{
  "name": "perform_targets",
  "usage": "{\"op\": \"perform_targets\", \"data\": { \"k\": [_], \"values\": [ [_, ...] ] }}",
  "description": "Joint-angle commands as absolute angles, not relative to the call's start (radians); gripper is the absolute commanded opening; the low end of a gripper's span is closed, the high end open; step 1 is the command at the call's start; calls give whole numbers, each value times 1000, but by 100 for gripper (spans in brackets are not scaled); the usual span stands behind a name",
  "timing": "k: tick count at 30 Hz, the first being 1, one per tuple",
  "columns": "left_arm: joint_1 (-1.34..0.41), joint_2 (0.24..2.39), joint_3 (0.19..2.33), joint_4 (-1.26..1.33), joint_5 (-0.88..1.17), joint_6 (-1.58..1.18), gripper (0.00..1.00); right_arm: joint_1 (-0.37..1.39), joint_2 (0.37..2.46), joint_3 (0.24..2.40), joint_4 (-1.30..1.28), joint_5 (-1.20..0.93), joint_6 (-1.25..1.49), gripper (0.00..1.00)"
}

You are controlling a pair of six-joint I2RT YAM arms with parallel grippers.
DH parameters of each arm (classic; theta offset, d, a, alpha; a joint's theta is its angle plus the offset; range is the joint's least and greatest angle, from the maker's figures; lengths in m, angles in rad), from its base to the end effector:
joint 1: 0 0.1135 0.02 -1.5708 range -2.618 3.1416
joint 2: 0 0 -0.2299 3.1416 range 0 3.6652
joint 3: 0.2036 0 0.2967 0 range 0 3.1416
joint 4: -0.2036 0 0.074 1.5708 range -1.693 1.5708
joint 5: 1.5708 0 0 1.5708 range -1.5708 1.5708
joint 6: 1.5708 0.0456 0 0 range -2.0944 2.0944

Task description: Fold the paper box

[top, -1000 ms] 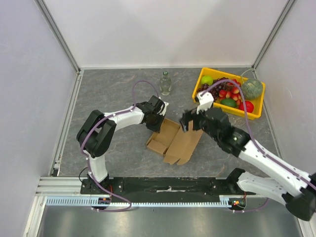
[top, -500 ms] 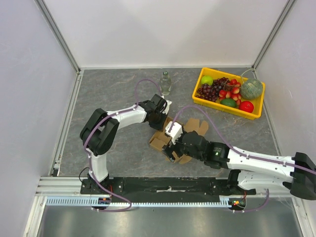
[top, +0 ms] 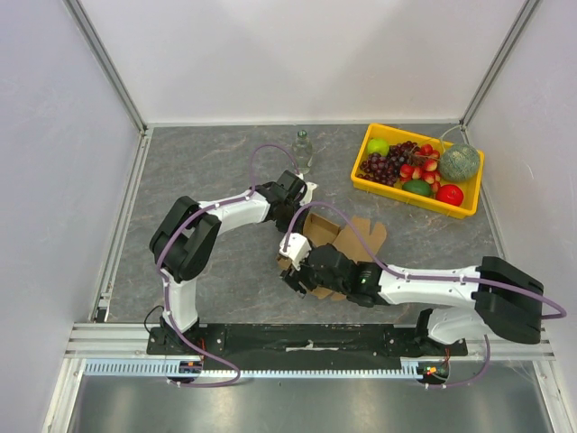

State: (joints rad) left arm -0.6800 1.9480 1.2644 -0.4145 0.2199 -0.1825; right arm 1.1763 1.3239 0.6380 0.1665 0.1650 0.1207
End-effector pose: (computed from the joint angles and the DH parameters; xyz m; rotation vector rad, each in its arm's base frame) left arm 0.3217 -0.2730 0.0847 0.7480 2.6477 -0.5527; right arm 0.1337 0.3017 0.1398 -0.9888 1.9000 0.6087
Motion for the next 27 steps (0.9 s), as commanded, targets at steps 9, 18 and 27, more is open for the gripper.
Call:
{"op": "perform_targets", "data": {
  "k": [9, 18, 27],
  "values": [
    [-686, 2023, 1227, -466, 186, -130, 5, 1183, 1434, 681, 247, 201, 83, 63],
    [-686, 2020, 1224, -468, 196, -132, 4, 1183, 1482, 693, 241, 227, 75, 56],
    [-687, 1999, 1218, -468, 225, -144, 5, 1183, 1537, 716, 229, 226, 81, 49]
  ]
}}
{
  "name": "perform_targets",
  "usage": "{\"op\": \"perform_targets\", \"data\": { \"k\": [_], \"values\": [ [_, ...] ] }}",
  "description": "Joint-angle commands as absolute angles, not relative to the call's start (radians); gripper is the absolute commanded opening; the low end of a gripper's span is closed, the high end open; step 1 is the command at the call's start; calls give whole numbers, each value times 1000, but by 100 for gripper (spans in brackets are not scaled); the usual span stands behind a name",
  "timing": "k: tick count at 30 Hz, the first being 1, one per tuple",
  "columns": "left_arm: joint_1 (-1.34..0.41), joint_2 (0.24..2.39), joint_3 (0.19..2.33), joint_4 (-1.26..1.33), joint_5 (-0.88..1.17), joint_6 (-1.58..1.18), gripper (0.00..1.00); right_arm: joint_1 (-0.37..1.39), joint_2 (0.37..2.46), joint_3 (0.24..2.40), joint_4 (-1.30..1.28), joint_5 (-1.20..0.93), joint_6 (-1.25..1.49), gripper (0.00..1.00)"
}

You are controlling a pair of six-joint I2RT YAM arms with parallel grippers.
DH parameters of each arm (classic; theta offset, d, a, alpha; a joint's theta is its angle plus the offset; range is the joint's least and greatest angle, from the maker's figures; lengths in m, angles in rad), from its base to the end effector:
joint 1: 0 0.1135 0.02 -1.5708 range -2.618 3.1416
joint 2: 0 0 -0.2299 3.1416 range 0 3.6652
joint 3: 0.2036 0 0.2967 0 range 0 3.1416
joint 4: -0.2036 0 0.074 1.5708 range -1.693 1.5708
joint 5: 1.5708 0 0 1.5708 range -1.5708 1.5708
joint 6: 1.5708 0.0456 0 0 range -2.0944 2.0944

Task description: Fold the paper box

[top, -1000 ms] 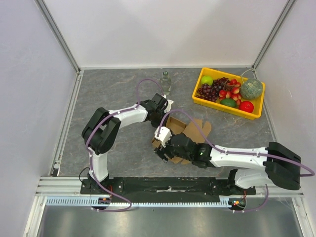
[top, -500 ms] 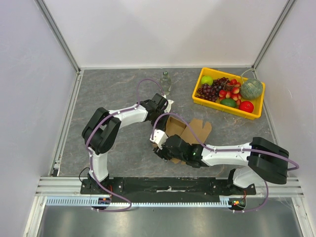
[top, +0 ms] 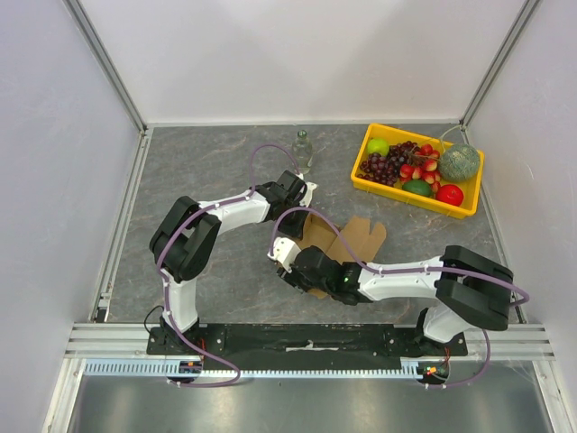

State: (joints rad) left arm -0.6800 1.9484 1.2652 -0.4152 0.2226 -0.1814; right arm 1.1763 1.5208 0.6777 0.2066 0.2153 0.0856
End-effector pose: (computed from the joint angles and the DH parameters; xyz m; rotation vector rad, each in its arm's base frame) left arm 0.3217 -0.2731 0.0848 0.7505 2.6477 -0.5558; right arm 0.1404 0.3119 0.0956 -1.0513 1.9668 0.4683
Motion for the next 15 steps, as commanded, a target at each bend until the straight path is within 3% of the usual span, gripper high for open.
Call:
{"op": "perform_targets", "data": {
  "k": [1, 11, 15],
  "values": [
    [-689, 1994, 1215, -466, 232, -147, 6, 1183, 1542, 716, 229, 229, 83, 48],
    [-696, 1960, 1204, -456, 265, -176, 11, 1183, 1549, 713, 229, 218, 94, 41],
    [-696, 1950, 1201, -454, 273, -184, 13, 1183, 1557, 719, 227, 199, 97, 32]
  ]
}}
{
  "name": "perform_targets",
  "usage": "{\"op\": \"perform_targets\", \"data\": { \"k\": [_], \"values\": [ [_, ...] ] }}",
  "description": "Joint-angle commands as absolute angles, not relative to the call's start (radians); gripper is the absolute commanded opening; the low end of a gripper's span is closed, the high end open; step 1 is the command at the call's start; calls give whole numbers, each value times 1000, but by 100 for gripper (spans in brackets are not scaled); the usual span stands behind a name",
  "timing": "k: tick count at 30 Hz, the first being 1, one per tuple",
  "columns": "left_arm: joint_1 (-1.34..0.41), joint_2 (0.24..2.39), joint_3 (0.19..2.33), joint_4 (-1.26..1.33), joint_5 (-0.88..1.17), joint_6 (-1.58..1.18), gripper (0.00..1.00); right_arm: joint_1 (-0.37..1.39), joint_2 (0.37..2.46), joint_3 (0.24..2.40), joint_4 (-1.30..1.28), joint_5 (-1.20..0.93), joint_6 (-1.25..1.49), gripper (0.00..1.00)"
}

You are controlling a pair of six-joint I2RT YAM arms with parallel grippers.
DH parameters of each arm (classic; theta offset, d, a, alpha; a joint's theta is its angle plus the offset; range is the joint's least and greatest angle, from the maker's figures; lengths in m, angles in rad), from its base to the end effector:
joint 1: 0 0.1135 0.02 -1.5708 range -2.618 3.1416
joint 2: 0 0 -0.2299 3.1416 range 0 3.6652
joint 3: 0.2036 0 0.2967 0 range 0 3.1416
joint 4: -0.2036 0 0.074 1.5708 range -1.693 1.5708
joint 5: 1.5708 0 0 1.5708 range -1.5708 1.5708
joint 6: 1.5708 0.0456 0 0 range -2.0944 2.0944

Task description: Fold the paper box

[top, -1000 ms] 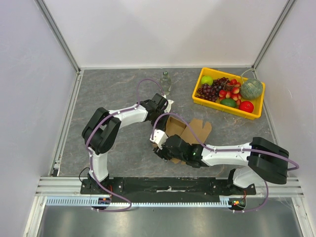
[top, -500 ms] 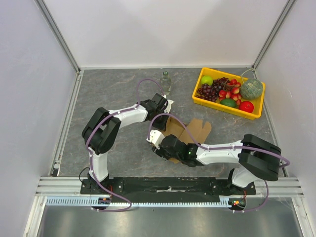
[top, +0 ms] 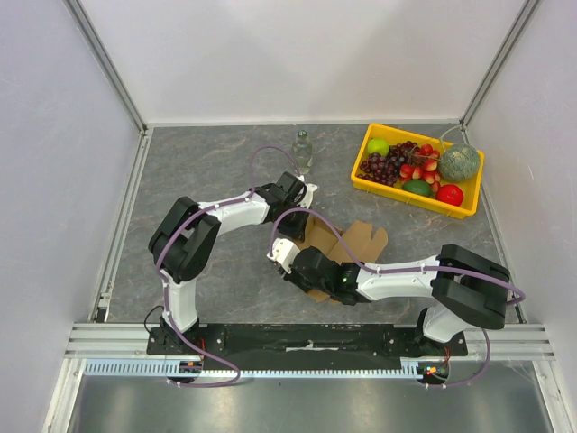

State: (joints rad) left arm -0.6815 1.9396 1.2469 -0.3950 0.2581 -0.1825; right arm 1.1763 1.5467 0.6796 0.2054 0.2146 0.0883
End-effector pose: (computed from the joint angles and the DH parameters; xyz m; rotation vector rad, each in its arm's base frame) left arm 0.3186 -0.2734 0.0840 0.7632 2.6396 -0.6069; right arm 0.1403 0.3118 0.0878 -1.0634 1.9869 0.4544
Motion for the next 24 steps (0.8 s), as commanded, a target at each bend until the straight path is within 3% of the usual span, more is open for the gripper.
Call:
{"op": "perform_targets", "data": {
  "k": [1, 4, 8, 12, 17, 24],
  "values": [
    [-698, 1948, 1201, -454, 273, -186, 13, 1183, 1562, 721, 226, 196, 95, 26],
    [-698, 1942, 1201, -454, 273, -187, 14, 1183, 1574, 727, 225, 192, 104, 10],
    [-695, 1936, 1200, -454, 275, -187, 14, 1183, 1585, 735, 224, 195, 110, 10],
    [-698, 1936, 1195, -454, 275, -187, 14, 1181, 1583, 738, 224, 198, 110, 20],
    [-699, 1940, 1190, -448, 272, -189, 14, 1183, 1583, 742, 219, 219, 110, 68],
    [-698, 1940, 1193, -448, 267, -187, 14, 1181, 1560, 749, 212, 235, 100, 76]
  ]
}}
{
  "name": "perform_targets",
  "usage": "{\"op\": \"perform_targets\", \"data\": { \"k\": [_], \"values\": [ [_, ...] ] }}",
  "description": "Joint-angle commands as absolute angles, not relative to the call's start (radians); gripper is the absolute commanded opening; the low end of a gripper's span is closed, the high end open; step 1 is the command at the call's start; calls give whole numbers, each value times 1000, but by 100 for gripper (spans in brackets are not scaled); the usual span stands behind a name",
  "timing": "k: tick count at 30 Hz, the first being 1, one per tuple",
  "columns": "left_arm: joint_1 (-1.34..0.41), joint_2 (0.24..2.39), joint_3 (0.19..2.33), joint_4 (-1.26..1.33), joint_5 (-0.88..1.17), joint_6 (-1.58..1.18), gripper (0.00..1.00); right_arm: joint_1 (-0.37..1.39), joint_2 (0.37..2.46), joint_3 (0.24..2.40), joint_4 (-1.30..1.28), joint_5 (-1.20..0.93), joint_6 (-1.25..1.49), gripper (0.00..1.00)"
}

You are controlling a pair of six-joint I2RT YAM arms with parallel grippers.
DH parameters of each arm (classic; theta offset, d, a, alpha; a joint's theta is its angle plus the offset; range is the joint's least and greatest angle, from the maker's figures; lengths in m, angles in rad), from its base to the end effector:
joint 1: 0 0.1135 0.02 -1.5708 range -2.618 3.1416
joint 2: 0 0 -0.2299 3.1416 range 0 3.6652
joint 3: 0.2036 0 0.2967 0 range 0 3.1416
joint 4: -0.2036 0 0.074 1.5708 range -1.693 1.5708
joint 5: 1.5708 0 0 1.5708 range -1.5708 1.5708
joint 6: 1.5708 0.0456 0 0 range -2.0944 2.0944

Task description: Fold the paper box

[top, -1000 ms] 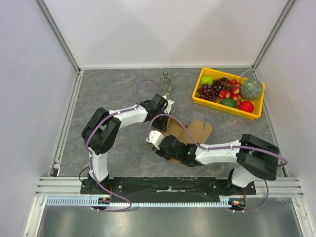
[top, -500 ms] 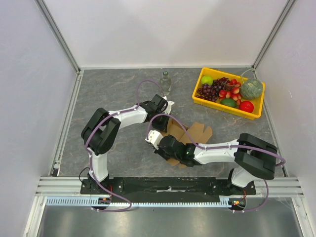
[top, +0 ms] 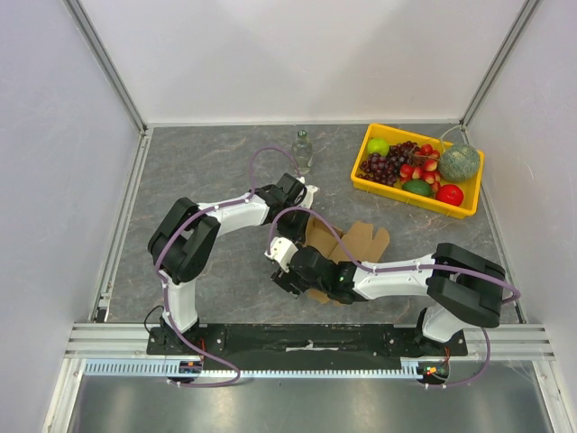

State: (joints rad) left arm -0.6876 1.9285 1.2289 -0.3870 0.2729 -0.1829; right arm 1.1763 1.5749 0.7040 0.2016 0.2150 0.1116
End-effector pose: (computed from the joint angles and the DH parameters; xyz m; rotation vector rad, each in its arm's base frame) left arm 0.3139 -0.2737 0.0833 0.7765 2.6381 -0.6284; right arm 0.1423 0.3166 0.0862 -1.0451 2.0066 0.4615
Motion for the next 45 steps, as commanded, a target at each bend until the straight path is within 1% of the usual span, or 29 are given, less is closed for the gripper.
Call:
{"op": "perform_targets", "data": {
  "k": [1, 4, 6, 12, 19, 26, 34, 45],
  "values": [
    [-699, 1940, 1196, -448, 265, -187, 14, 1181, 1562, 750, 210, 235, 97, 74],
    [-698, 1940, 1198, -448, 265, -186, 15, 1181, 1572, 756, 206, 222, 97, 65],
    [-699, 1934, 1201, -449, 264, -187, 17, 1181, 1580, 759, 199, 213, 97, 60],
    [-698, 1919, 1201, -453, 255, -187, 20, 1181, 1591, 765, 187, 201, 98, 59],
    [-698, 1896, 1204, -451, 253, -193, 25, 1181, 1597, 772, 163, 199, 98, 54],
    [-696, 1853, 1206, -453, 255, -201, 30, 1181, 1591, 750, 160, 190, 115, 53],
    [-698, 1802, 1215, -453, 298, -218, 38, 1181, 1586, 741, 149, 184, 110, 43],
    [-696, 1707, 1200, -431, 365, -225, 47, 1181, 1578, 721, 155, 173, 114, 29]
  ]
}}
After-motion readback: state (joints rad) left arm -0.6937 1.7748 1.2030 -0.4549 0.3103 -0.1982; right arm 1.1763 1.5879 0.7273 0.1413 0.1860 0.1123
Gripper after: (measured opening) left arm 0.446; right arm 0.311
